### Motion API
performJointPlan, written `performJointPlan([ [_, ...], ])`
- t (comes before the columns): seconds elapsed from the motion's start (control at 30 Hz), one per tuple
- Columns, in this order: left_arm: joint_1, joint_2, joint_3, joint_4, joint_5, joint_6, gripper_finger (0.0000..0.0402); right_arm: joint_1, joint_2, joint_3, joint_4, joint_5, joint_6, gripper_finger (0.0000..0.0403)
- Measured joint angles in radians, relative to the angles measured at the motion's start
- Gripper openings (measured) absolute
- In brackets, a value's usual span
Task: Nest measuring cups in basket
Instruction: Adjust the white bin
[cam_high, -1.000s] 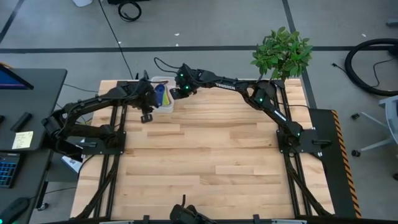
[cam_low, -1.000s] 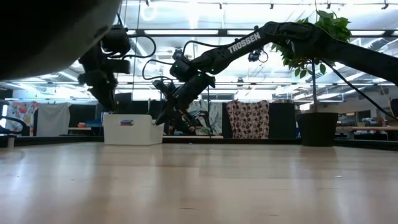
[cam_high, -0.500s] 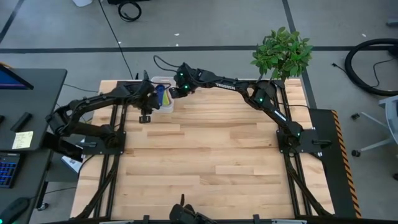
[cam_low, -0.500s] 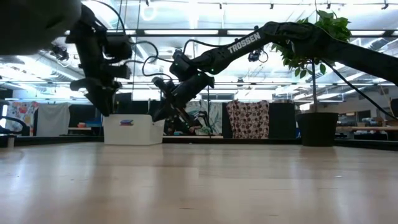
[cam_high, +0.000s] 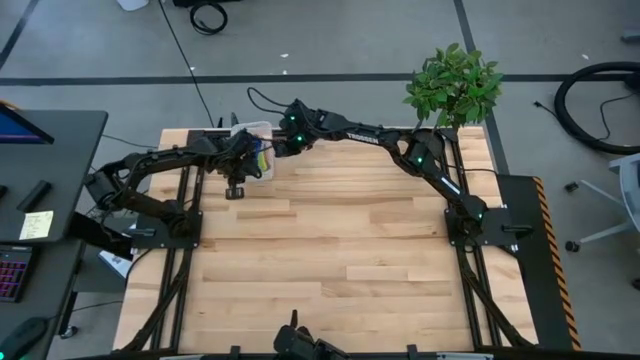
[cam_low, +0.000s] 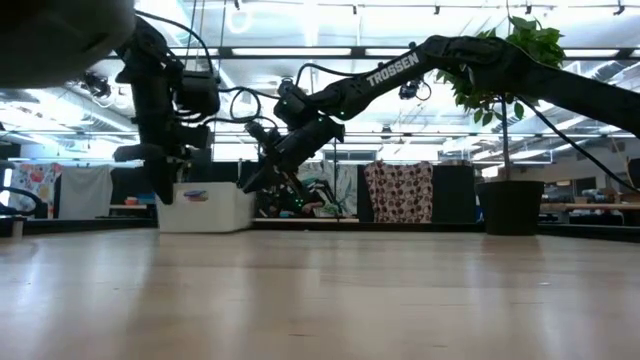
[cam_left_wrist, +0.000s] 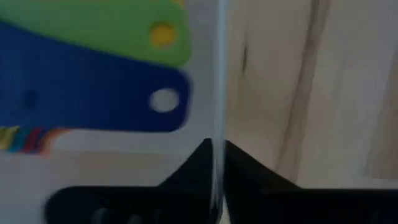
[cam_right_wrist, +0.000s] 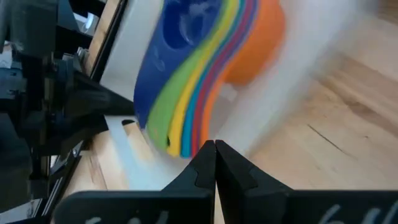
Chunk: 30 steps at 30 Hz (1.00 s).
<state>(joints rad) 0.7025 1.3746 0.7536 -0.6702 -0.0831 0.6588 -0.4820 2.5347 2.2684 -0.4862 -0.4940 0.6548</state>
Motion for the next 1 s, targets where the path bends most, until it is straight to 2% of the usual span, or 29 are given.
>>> performJointPlan([
  [0.07, 0.0, 0.0, 0.0, -0.02, 0.0, -0.043, 0.0013, -0.003, 0.0, 0.0, 0.001, -0.002, 0.0, 0.0009],
  [0.23, 0.017, -0.001, 0.002, -0.086, -0.005, -0.115, 0.0011, -0.012, 0.0, 0.0, 0.003, -0.01, 0.0, 0.0009],
  [0.77, 0.147, -0.002, 0.001, -0.349, 0.01, -0.109, 0.0007, -0.017, 0.0, 0.0, 0.006, -0.059, 0.004, 0.0009],
  [1.0, 0.245, -0.001, -0.001, -0.402, -0.049, -0.076, 0.0007, -0.016, 0.0, 0.0, 0.006, -0.08, 0.004, 0.0009],
])
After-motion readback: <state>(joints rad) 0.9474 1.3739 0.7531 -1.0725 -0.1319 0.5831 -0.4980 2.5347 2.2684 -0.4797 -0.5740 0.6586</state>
